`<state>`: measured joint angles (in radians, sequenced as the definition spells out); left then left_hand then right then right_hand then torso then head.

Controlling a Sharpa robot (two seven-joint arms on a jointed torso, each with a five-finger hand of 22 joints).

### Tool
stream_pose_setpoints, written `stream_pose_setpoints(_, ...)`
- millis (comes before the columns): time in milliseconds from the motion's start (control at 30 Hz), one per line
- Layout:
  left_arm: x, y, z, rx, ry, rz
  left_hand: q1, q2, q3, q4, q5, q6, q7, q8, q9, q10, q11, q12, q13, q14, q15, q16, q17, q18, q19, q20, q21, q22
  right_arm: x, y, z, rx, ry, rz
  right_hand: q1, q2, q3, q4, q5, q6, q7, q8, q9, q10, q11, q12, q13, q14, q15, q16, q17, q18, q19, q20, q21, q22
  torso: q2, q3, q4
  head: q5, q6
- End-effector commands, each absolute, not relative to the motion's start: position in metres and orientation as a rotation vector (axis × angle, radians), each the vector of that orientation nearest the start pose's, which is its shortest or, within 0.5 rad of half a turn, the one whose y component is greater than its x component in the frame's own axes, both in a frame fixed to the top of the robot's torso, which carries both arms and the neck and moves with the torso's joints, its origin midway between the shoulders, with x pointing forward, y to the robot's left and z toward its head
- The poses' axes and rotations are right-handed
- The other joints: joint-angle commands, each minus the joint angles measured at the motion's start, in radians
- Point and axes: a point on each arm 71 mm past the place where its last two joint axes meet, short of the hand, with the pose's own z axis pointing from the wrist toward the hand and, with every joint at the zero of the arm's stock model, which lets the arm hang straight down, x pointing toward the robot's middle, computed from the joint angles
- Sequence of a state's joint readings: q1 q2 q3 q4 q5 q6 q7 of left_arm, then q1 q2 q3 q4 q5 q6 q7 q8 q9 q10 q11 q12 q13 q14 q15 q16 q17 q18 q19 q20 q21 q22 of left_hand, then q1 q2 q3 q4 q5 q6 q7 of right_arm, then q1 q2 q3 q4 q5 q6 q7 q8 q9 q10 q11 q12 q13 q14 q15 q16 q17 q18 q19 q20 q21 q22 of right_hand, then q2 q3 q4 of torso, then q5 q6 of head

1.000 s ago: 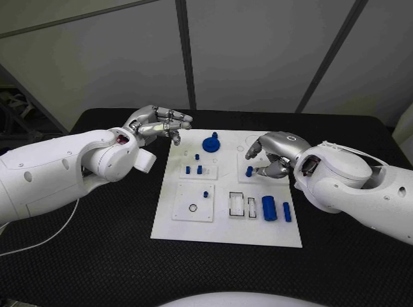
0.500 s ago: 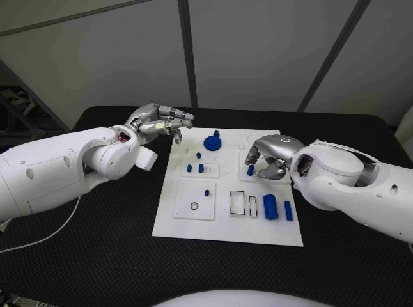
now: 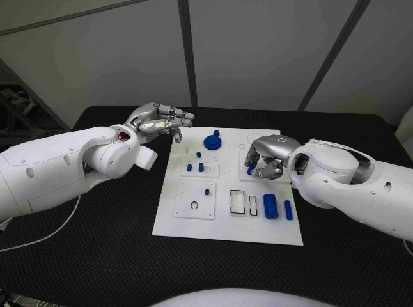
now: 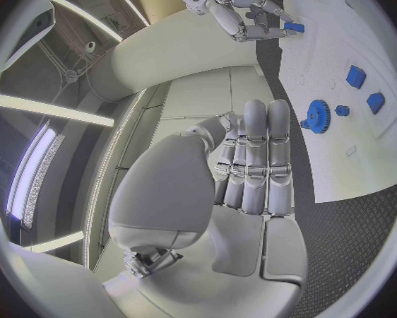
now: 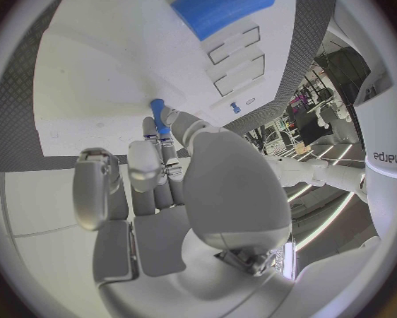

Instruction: Assemble the parts on the task board

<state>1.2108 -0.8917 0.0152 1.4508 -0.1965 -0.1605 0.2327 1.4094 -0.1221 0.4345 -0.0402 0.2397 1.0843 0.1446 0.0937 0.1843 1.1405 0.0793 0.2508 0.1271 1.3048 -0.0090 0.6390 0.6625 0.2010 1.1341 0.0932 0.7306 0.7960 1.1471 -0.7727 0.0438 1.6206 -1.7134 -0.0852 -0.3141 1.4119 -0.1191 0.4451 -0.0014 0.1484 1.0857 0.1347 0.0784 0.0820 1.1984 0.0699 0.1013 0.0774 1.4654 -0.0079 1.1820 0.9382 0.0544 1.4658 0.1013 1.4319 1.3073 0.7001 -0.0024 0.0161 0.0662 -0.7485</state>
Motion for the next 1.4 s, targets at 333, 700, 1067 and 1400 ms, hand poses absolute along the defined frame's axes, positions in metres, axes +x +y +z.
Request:
stream_pose_setpoints(333,0.506,0.245,-0.164,-0.963,1.579,-1.468,0.001,0.009,-0.001,-0.006,0.003,0.003,0.005,-0.006,0.001,-0.007,0.0,0.006,0.001,0.0,0.002,-0.008,-0.001,-0.017,-0.002,0.003,-0.007,-0.001,0.469,-0.142,-0.179,-0.365,1.713,0.456,0.013,0.034,0.019,-0.016,-0.006,0.049,-0.011,0.013,0.012,0.05,-0.012,0.0,0.006,0.003,-0.019,0.014,0.008,-0.019,0.03,-0.018,0.025,0.135,0.0,-0.0004,0.0007,0.0,-0.004)
stream_pose_setpoints(700,0.507,0.247,-0.164,-0.966,1.579,-1.461,0.002,0.01,-0.001,-0.007,0.004,0.003,0.005,-0.006,0.002,-0.007,0.0,0.006,0.002,0.0,0.002,-0.008,-0.002,-0.017,-0.002,0.003,-0.008,-0.002,0.459,-0.145,-0.166,-0.302,1.606,0.551,0.003,0.031,0.013,-0.015,-0.005,0.054,-0.012,0.012,0.015,0.056,-0.014,-0.005,0.007,0.003,-0.02,0.013,0.003,-0.022,0.035,-0.02,0.033,0.144,-0.002,0.0001,-0.0007,0.001,-0.002)
stream_pose_setpoints(1067,0.507,0.246,-0.165,-0.969,1.586,-1.459,0.001,0.01,-0.001,-0.007,0.004,0.003,0.005,-0.006,0.002,-0.007,0.0,0.006,0.002,0.0,0.002,-0.008,-0.002,-0.017,-0.001,0.003,-0.008,-0.002,0.443,-0.142,-0.156,-0.203,1.604,0.686,0.001,0.03,0.012,-0.015,-0.005,0.055,-0.013,0.012,0.016,0.056,-0.014,-0.006,0.007,0.002,-0.02,0.012,0.001,-0.022,0.037,-0.02,0.035,0.147,-0.001,-0.0002,-0.0003,0.005,0.003)
stream_pose_setpoints(1400,0.508,0.242,-0.165,-0.966,1.588,-1.466,0.001,0.011,0.0,-0.007,0.004,0.003,0.006,-0.007,0.002,-0.007,0.0,0.006,0.002,0.0,0.002,-0.008,-0.002,-0.017,-0.001,0.003,-0.008,-0.002,0.425,-0.094,-0.156,-0.228,1.649,0.883,0.001,0.031,0.012,-0.015,-0.004,0.056,-0.013,0.012,0.016,0.056,-0.014,-0.007,0.007,0.002,-0.021,0.012,0.001,-0.022,0.037,-0.02,0.035,0.146,0.001,-0.0005,-0.0003,0.016,-0.001)
